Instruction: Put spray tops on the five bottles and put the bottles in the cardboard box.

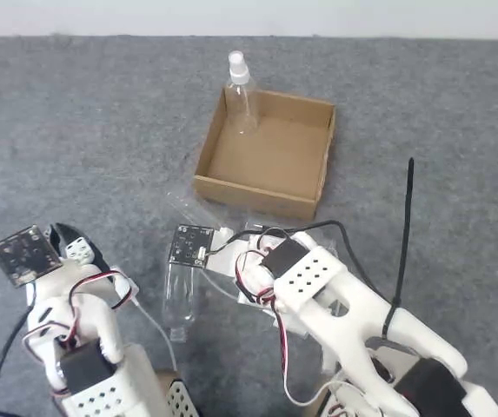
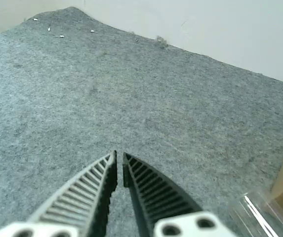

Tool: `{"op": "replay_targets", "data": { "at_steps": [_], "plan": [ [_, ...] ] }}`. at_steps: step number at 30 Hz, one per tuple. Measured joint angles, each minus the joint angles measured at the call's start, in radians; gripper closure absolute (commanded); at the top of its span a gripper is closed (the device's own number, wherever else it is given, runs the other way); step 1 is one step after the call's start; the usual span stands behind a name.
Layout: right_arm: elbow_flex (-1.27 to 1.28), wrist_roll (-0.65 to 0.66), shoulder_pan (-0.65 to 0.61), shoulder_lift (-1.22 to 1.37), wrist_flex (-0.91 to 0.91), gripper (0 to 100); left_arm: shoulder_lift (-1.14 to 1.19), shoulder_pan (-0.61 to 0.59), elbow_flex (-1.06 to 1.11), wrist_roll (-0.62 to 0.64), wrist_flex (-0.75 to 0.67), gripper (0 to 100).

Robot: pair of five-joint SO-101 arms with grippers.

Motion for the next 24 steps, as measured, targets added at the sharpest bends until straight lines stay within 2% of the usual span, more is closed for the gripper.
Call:
{"op": "replay_targets", "data": {
  "at_steps": [24],
  "plan": [
    [0.000, 0.071, -0.055, 0.041, -0.023, 67.1, 0.000, 0.000, 0.000, 0.000, 0.000, 98]
  ]
}}
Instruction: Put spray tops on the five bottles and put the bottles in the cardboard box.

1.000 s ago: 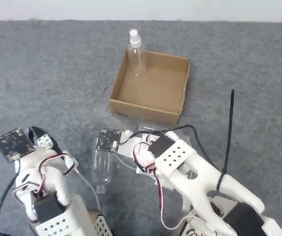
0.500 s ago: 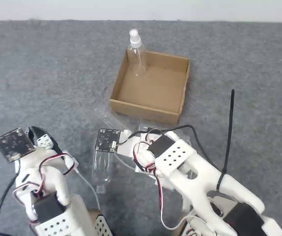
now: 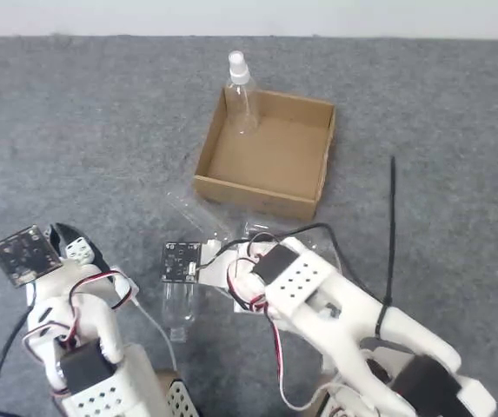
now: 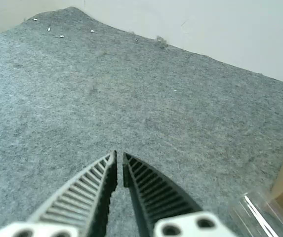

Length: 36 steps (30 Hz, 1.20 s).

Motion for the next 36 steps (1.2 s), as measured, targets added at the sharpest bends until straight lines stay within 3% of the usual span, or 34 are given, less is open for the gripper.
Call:
{"op": "replay_targets", "data": {
  "at_steps": [7, 12, 24, 36],
  "plan": [
    [-0.028, 0.002, -0.005, 0.163, -0.026, 70.8, 0.000, 0.000, 0.000, 0.000, 0.000, 98],
    [-0.031, 0.002, -0.005, 0.166, -0.032, 80.7, 0.000, 0.000, 0.000, 0.000, 0.000, 98],
    [-0.032, -0.002, -0.005, 0.061, -0.012, 92.0, 0.000, 0.000, 0.000, 0.000, 0.000, 98],
    [-0.032, -0.305, -0.005, -0.100, 0.048, 92.9, 0.000, 0.000, 0.000, 0.000, 0.000, 98]
  ]
}}
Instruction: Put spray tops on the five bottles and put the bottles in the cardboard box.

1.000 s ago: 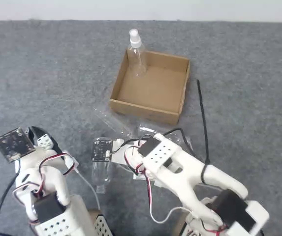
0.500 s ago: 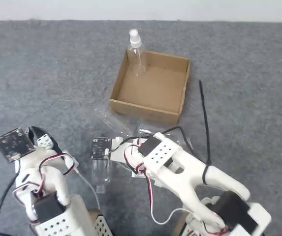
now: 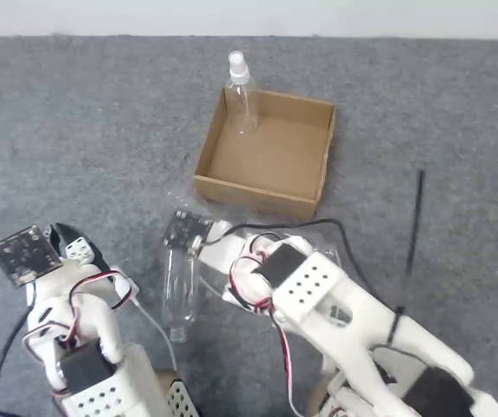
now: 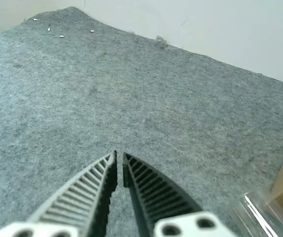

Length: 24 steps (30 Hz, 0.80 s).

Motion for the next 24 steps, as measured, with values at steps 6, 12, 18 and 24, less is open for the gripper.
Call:
{"op": "replay_targets", "data": {
  "at_steps": [6, 12, 18, 24],
  "plan": [
    [0.000, -0.184, 0.000, -0.133, 0.006, 92.9, 0.000, 0.000, 0.000, 0.000, 0.000, 98],
    [0.031, -0.212, 0.000, -0.261, 0.006, 92.9, 0.000, 0.037, 0.000, -0.002, 0.000, 98],
    [0.112, -0.218, 0.000, -0.388, -0.012, 92.9, 0.000, 0.081, 0.000, -0.003, 0.000, 98],
    [0.281, -0.218, 0.000, -0.514, -0.141, 92.9, 0.000, 0.086, 0.000, 0.000, 0.000, 98]
  ]
}}
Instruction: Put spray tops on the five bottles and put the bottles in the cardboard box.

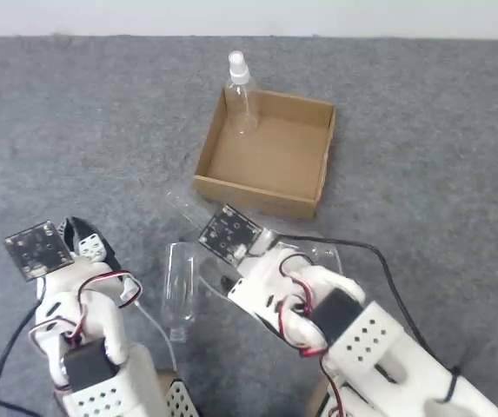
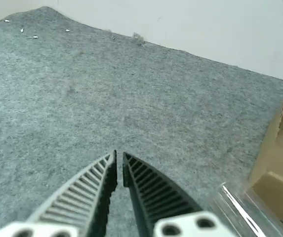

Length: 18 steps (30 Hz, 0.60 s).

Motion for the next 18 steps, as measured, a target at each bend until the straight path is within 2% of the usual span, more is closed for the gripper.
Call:
{"op": "replay_targets", "data": {
  "at_steps": [8, 13, 18],
  "plan": [
    [0.107, 0.000, 0.005, -0.178, -0.044, 92.9, 0.000, 0.000, 0.000, 0.000, 0.005, 98],
    [0.144, -0.068, 0.087, -0.281, -0.063, 93.0, 0.000, 0.000, 0.000, -0.044, 0.011, 98],
    [0.245, -0.112, 0.170, -0.382, -0.172, 93.0, 0.000, 0.000, 0.000, -0.061, 0.021, 98]
  ]
}}
